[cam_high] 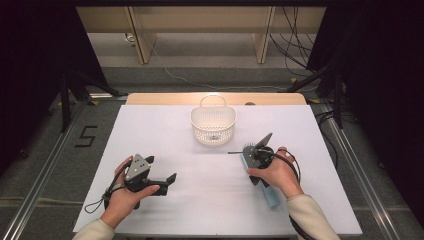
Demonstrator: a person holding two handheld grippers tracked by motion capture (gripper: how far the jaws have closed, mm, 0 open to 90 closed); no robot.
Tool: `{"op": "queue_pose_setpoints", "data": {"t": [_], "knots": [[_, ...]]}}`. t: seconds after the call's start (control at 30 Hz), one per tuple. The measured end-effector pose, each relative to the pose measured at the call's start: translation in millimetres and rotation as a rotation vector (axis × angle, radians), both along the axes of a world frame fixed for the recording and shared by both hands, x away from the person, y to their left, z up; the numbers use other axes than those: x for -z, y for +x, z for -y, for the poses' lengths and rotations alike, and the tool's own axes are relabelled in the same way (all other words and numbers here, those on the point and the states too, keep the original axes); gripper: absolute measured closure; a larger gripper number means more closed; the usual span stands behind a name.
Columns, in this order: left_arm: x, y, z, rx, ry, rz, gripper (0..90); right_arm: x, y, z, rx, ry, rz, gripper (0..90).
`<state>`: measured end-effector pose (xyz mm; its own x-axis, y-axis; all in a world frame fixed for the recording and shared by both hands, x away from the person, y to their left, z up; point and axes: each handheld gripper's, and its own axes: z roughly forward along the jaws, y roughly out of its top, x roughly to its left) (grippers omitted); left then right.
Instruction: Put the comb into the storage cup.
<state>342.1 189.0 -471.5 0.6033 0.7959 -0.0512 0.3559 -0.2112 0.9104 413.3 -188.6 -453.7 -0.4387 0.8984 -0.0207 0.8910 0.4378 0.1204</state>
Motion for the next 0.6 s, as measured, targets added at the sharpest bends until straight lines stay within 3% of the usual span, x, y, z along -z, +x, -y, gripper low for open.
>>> {"op": "queue_pose_setpoints", "data": {"t": [0.6], "knots": [[0.1,0.1,-0.1,0.001,-0.002,0.000,0.0,2.2,5.4,-1.3,0.046,-0.013,-0.033,44.9]]}}
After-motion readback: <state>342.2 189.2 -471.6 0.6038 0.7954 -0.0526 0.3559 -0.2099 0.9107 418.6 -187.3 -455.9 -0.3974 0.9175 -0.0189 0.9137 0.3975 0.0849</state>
